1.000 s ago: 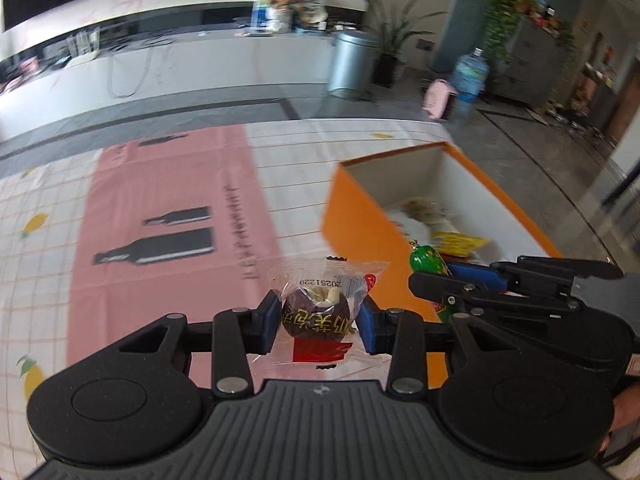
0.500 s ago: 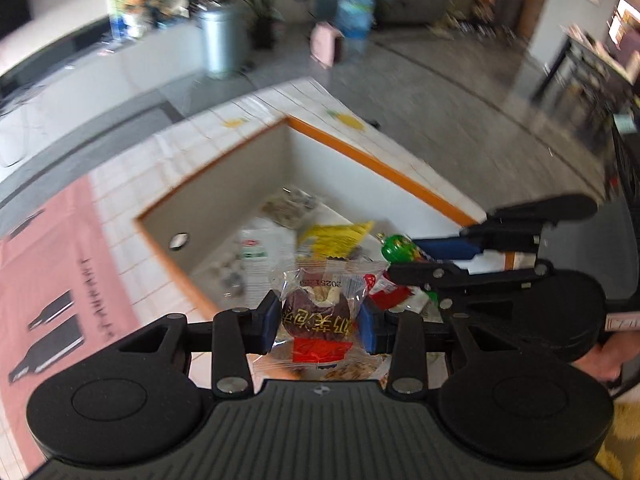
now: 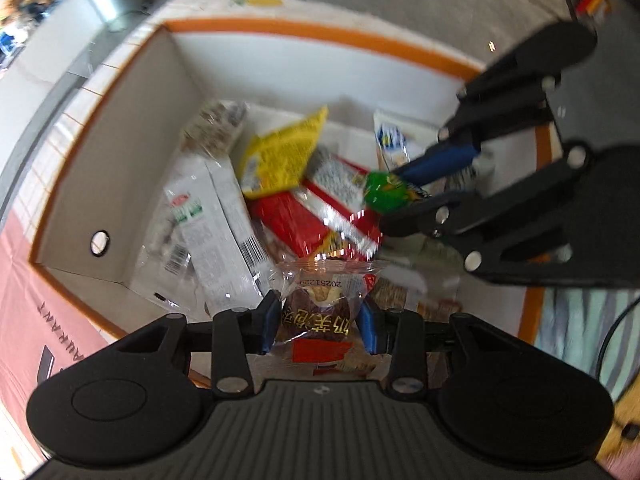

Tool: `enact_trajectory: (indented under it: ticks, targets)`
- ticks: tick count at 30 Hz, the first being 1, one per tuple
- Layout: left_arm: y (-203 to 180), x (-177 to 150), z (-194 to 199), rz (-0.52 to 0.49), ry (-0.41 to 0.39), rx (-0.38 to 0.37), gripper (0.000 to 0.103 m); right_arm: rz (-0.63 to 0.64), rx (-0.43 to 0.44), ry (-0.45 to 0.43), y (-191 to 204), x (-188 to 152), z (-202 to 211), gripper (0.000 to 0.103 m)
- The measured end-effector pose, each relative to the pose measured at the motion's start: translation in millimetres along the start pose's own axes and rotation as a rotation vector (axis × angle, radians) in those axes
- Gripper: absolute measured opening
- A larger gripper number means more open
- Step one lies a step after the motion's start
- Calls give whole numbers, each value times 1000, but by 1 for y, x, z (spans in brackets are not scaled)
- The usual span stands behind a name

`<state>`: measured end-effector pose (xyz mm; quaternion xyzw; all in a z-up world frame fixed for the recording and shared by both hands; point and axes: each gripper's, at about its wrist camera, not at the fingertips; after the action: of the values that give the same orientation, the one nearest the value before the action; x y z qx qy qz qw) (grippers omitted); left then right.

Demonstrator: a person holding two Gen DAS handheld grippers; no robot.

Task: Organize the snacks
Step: 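Open both grippers to drop the tube snack and candy pack into the box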

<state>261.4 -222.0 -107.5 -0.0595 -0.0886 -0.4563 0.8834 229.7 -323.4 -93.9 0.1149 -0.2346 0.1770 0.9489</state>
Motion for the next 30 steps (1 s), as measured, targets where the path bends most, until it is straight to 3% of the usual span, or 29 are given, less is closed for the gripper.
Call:
enact_trajectory:
  ticks: [8,12,16,21,22,23,25,30]
  targets:
    - [0,-1,-18,-29,48,0,47,-57,104,84,0,2,-15,19]
    - [3,-4,-19,-18,32,3,50,-39,97,115,5,-1,-25,19]
    - [1,-6,-12,-41,15,1,65,-27,97,132,8,0,-28,19]
    - [0,-12,5,-28,-39,-13,72,-21,63,140,11,3,-24,22]
    - [-2,-14,9,-23,-51,-12,72,-18,54,135,13,4,-22,24]
    - [-3,-17,14,-20,-63,-10,72,-18,46,130,14,4,-19,34]
    - [-6,-25,26,-12,-94,-4,72,-25,22,116,17,5,-12,36]
    - [-10,-53,78,43,-228,54,72,-30,-32,34,32,11,22,40]
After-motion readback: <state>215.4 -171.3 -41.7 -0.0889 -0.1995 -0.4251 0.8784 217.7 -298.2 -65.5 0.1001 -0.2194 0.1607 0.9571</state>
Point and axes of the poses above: each gripper's, at about its wrist camera, not at the fingertips, and z roughly against the way its jaws point, y to its left, x to its top, and after that the axes turned 3 degrees about -x, right-handed
